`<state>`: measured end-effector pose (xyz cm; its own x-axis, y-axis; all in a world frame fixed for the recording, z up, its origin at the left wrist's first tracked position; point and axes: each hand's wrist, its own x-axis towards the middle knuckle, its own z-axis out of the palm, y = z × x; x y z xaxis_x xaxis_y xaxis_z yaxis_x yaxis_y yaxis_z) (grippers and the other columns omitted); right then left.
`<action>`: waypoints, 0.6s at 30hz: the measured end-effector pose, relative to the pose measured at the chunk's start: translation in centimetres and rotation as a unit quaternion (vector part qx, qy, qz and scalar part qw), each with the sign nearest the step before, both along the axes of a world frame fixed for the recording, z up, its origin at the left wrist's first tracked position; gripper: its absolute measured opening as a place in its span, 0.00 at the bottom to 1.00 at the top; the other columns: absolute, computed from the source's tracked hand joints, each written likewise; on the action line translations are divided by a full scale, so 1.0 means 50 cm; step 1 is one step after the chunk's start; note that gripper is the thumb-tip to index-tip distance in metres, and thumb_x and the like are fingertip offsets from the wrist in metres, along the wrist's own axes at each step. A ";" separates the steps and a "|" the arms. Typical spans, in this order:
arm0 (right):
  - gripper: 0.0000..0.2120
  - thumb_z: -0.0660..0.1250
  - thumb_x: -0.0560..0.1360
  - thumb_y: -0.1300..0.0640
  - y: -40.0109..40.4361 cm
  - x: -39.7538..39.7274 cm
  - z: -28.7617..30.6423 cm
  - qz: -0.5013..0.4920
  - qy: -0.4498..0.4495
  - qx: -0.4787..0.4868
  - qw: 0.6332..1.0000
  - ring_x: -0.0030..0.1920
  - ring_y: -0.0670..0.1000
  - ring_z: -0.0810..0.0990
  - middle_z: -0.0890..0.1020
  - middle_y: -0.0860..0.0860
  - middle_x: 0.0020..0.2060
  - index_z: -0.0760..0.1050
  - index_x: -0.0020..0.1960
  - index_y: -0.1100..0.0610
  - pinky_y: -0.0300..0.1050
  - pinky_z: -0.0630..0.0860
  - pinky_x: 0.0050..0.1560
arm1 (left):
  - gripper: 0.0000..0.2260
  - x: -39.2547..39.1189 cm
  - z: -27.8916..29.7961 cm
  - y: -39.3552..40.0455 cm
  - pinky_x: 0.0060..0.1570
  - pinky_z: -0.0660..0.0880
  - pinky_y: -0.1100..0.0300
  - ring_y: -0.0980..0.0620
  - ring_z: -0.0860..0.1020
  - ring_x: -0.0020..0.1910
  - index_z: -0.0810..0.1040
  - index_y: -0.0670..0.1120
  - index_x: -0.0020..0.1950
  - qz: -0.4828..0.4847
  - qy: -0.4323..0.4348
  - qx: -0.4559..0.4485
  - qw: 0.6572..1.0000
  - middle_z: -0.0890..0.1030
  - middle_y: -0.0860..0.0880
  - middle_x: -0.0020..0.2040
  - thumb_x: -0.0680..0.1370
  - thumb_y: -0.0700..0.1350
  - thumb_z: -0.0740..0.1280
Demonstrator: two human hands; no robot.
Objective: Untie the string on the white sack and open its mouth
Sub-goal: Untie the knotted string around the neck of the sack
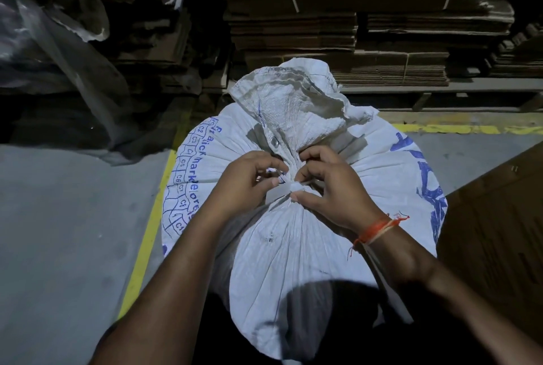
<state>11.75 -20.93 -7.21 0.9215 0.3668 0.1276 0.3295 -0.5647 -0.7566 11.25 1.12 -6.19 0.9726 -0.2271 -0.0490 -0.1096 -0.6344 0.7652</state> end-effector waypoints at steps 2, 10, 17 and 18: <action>0.10 0.81 0.68 0.53 -0.003 0.001 0.000 0.002 0.000 -0.004 1.000 0.57 0.48 0.79 0.73 0.44 0.60 0.83 0.46 0.53 0.39 0.79 0.55 | 0.07 0.003 0.000 -0.004 0.58 0.77 0.52 0.51 0.81 0.53 0.87 0.53 0.53 -0.018 -0.032 0.038 0.999 0.82 0.53 0.52 0.75 0.49 0.73; 0.12 0.80 0.68 0.52 -0.002 -0.003 0.000 0.017 -0.022 -0.041 0.999 0.62 0.48 0.75 0.74 0.47 0.63 0.81 0.48 0.53 0.36 0.74 0.57 | 0.03 -0.003 0.003 -0.010 0.53 0.77 0.48 0.49 0.78 0.52 0.81 0.54 0.45 -0.018 -0.040 0.106 0.993 0.84 0.55 0.44 0.75 0.51 0.72; 0.13 0.80 0.68 0.50 0.002 -0.013 0.006 0.003 -0.035 -0.050 0.998 0.62 0.49 0.75 0.75 0.47 0.62 0.81 0.48 0.53 0.43 0.75 0.57 | 0.03 -0.007 0.016 -0.015 0.43 0.74 0.62 0.57 0.82 0.42 0.85 0.48 0.47 -0.016 0.010 0.044 0.999 0.87 0.53 0.42 0.80 0.42 0.72; 0.13 0.80 0.69 0.50 0.003 -0.015 0.006 -0.004 -0.034 -0.046 0.998 0.61 0.48 0.76 0.75 0.47 0.62 0.81 0.48 0.53 0.43 0.76 0.57 | 0.03 -0.008 0.017 -0.016 0.43 0.74 0.62 0.58 0.82 0.41 0.85 0.49 0.46 -0.011 0.016 0.039 0.999 0.87 0.53 0.42 0.79 0.42 0.73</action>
